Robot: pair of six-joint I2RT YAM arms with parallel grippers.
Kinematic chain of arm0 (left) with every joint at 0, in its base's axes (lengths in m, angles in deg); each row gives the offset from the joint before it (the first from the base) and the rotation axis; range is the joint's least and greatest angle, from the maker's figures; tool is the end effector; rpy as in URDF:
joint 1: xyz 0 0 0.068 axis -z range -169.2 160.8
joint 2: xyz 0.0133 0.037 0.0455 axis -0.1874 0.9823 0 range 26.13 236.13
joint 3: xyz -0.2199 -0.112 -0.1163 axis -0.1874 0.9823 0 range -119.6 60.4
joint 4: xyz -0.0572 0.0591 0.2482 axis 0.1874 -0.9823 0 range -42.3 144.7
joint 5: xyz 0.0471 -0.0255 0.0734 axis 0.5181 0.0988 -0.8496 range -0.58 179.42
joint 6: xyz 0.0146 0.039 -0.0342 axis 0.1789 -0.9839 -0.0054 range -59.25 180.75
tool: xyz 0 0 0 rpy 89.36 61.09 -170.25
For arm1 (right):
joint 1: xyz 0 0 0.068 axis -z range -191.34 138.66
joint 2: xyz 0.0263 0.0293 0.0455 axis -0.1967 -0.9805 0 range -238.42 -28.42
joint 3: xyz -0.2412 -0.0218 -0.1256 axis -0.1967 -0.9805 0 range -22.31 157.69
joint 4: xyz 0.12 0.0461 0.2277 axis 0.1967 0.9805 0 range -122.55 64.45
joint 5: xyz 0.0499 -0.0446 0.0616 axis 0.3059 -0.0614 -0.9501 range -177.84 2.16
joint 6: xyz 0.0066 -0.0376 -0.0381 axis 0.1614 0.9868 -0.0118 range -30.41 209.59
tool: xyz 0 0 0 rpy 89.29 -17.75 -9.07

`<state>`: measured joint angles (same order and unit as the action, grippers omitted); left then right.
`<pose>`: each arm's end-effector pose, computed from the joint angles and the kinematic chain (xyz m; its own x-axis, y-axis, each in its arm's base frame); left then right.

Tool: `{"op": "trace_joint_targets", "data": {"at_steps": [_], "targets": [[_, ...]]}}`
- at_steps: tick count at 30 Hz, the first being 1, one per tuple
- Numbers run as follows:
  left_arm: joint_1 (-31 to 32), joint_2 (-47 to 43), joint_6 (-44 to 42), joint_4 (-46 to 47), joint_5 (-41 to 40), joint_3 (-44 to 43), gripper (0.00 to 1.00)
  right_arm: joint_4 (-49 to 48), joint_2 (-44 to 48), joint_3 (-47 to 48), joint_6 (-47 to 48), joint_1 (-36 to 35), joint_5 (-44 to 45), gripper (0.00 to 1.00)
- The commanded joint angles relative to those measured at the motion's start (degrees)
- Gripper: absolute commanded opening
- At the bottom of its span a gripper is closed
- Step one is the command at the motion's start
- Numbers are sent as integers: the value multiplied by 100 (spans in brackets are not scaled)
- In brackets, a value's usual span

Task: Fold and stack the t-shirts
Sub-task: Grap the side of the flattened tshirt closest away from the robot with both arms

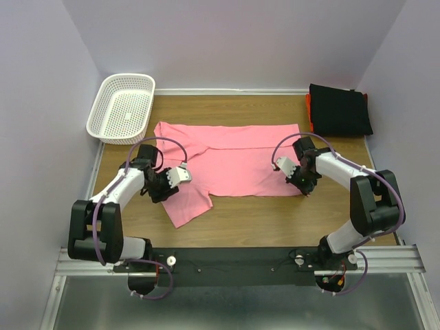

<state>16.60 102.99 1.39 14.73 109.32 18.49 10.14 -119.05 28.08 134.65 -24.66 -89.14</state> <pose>0.2208 -0.0346 0.1757 -0.3322 0.8468 -0.4155 0.9197 0.3885 0.0564 0.2551 0.0611 0.1563 -0.5171 -0.8497 -0.1029 -0.8482 0.5248 -0.0712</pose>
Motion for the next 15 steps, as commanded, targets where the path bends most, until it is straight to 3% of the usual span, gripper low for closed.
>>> {"op": "trace_joint_targets", "data": {"at_steps": [1, 7, 9, 10, 12, 15], "targets": [[166, 232, -59, 384, -188, 148, 56, -183, -122, -179, 3, -21, 51, 1], [325, 549, -173, 472, -522, 464, 49, -156, -60, -126, -32, -21, 77, 1], [325, 567, -164, 533, -636, 526, 39, -148, -51, -126, -32, -21, 69, 1], [325, 532, -199, 516, -697, 543, 26, -113, -34, -126, -23, -21, 69, 1], [325, 436, -182, 385, -672, 483, 10, -51, 27, -152, 12, -21, 77, 0], [316, 216, -226, 165, -645, 368, 1, 80, 264, -196, 29, -21, 95, 1]]}}
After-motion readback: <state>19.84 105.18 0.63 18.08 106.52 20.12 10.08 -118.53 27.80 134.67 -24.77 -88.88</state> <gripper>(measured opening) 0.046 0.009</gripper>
